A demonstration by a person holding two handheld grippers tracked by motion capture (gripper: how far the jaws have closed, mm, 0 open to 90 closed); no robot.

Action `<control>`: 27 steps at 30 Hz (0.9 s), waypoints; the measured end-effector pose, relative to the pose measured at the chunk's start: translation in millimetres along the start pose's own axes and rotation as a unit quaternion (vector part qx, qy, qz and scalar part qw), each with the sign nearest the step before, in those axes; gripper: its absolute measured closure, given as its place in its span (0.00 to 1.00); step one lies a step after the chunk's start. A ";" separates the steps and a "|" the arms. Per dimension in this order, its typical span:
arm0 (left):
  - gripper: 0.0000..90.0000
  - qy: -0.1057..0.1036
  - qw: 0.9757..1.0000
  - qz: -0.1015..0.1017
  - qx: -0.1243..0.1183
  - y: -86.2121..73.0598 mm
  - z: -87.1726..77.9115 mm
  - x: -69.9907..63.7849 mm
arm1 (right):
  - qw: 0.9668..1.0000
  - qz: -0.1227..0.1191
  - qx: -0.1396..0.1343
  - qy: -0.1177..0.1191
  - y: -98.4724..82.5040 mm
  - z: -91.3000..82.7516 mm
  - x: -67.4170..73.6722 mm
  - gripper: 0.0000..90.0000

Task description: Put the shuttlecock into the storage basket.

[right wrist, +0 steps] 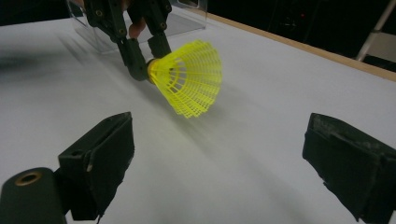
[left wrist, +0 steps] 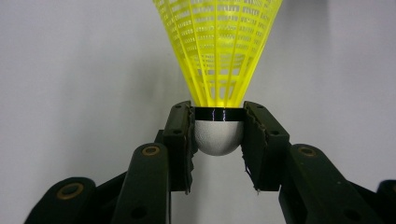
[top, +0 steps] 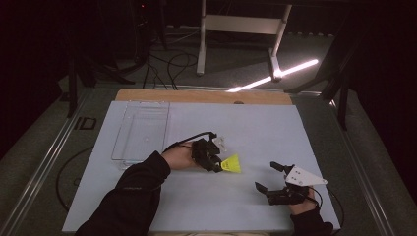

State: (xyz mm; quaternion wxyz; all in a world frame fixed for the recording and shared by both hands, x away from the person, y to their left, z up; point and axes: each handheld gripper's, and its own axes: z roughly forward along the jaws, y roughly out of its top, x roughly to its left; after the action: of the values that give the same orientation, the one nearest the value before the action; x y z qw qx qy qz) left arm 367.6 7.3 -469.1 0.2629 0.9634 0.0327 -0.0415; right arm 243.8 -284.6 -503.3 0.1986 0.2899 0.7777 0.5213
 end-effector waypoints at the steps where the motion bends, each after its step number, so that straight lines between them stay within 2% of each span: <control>1: 0.73 -0.002 1.000 0.002 0.001 -0.3 -2.0 -0.1 | 1.000 0.000 0.000 -0.001 0.2 0.1 0.7 0.10; 7: 0.73 0.000 1.000 0.005 0.000 -3.6 -15.6 -1.2 | 1.000 -0.005 -0.002 -0.002 0.6 -0.2 1.0 0.10; 8: 0.73 -0.009 1.000 0.005 0.003 -4.0 -18.4 -0.8 | 1.000 -0.006 -0.002 -0.003 0.7 -0.2 0.9 0.10; 9: 0.73 0.000 1.000 0.005 0.002 -4.1 -20.9 -2.5 | 1.000 -0.006 -0.003 -0.002 0.7 -0.2 0.9 0.10; 13: 0.73 -0.003 1.000 0.005 0.000 -5.0 -29.2 -4.0 | 1.000 -0.006 -0.002 -0.002 0.8 -0.2 1.1 0.10; 17: 0.73 -0.004 1.000 0.005 0.011 -7.0 -44.9 -2.5 | 1.000 -0.006 -0.001 0.001 0.9 0.6 1.8 0.10; 18: 0.73 -0.006 1.000 0.001 0.010 -7.4 -46.9 -2.6 | 1.000 -0.005 0.000 0.000 0.8 0.7 2.1 0.10; 20: 0.73 -0.004 1.000 0.006 0.009 -8.4 -53.7 -2.7 | 1.000 -0.004 0.000 0.001 0.7 0.8 1.9 0.10; 21: 0.73 -0.011 1.000 0.003 0.010 -8.9 -56.5 -2.3 | 1.000 -0.004 0.000 0.001 0.7 0.8 1.8 0.10; 22: 0.73 -0.004 1.000 0.008 0.008 -9.5 -59.3 -2.9 | 1.000 -0.005 -0.001 0.001 0.7 0.7 1.7 0.10; 23: 0.73 -0.009 1.000 0.001 0.005 -10.1 -63.5 -2.4 | 1.000 -0.005 -0.001 0.001 0.7 0.8 1.6 0.10; 27: 0.73 -0.008 1.000 0.006 0.000 -11.9 -74.7 -2.7 | 1.000 -0.004 0.000 0.003 0.7 1.1 1.8 0.10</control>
State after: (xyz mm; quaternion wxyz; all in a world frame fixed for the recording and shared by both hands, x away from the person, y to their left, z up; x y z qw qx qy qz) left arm 368.6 55.4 -410.8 0.2635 0.9632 0.0249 -0.0473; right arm 243.3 -282.5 -503.1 0.1982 0.2852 0.7796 0.5212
